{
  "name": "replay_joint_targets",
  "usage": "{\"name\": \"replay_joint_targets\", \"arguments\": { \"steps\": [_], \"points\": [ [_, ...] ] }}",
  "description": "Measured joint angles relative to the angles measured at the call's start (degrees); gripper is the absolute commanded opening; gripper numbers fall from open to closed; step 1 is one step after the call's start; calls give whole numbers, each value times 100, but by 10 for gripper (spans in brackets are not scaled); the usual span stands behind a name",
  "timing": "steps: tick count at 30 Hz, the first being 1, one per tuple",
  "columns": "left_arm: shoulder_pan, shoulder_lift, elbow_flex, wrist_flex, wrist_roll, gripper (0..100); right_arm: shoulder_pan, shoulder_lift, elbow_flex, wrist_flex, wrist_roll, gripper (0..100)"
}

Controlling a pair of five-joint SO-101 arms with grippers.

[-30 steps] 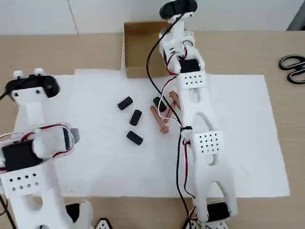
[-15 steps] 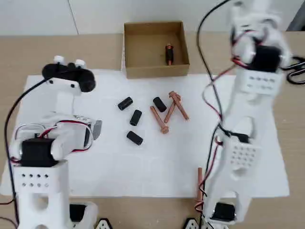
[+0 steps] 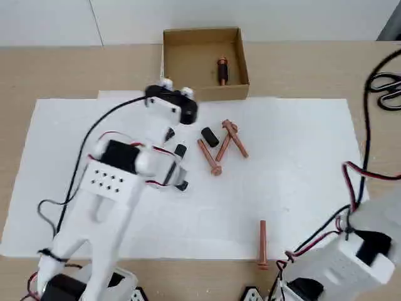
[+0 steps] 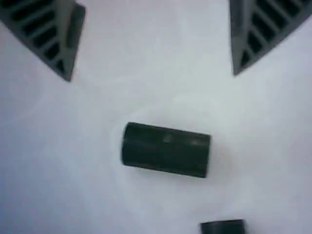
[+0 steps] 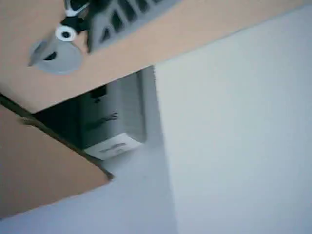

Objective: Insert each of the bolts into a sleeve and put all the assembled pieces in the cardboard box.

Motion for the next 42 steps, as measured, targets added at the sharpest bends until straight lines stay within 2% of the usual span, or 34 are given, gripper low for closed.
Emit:
{"name": "replay_joint_targets", "arguments": {
  "steps": [7,14,17,22,28,35,42],
  "points": [
    [1090,686,0,-70,167,203,1099,-18,211,0,0,155],
    [1705,1196,-343,-79,378,203,2075,-26,1899,0,0,156],
    [1934,1547,-492,-316,519,203,2365,-18,2479,0,0,157],
    [2453,2207,-985,-396,862,203,2479,-18,2796,0,0,157],
    [2945,2901,-1538,-396,2119,200,2479,-18,2796,0,0,157],
    [3121,2998,-1600,-396,2330,202,2488,-18,2796,0,0,157],
    [3376,2998,-1600,-396,3103,202,2479,-18,2796,0,0,157]
  ]
}}
